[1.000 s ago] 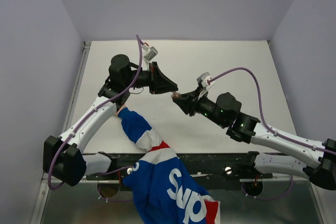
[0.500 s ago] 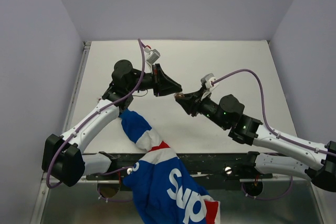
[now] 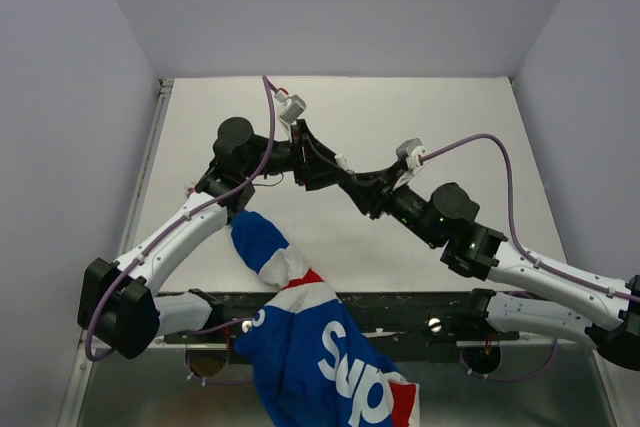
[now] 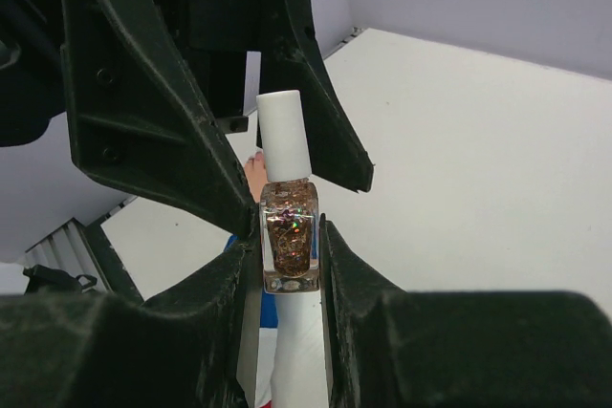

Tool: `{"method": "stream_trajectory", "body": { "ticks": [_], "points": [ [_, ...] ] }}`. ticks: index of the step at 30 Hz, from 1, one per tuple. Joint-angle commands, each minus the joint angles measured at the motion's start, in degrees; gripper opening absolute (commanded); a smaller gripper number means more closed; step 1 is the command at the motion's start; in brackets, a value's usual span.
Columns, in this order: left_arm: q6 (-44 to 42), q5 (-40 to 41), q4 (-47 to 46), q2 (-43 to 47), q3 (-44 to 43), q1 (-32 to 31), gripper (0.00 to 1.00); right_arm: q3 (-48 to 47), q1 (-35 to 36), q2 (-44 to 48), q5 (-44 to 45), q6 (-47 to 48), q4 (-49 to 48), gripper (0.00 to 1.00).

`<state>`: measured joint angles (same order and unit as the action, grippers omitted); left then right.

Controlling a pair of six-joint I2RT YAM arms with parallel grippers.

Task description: Paint the nails

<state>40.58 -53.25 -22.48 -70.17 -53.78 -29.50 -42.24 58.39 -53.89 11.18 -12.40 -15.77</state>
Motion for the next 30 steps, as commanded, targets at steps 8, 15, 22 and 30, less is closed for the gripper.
{"method": "stream_trajectory", "body": {
  "ticks": [8,15,22,30],
  "points": [
    [-5.8,7.0,4.5,4.8,-2.6,-0.3,0.91,0.7,0.1,1.5,0.6,0.7,-2.8,0.01],
    [-9.0,12.5,8.9,8.4,-2.1,0.1,0.95,0.6,0.1,2.1,0.8,0.7,-2.4,0.01],
    [-4.8,22.6,10.5,12.2,-0.5,0.1,0.87,1.0,0.1,1.6,0.5,0.9,-2.6,0.01],
    [-1.8,25.9,12.4,12.3,0.3,-1.7,0.83,-0.1,0.1,0.1,0.2,1.1,-1.7,0.01]
  ]
}}
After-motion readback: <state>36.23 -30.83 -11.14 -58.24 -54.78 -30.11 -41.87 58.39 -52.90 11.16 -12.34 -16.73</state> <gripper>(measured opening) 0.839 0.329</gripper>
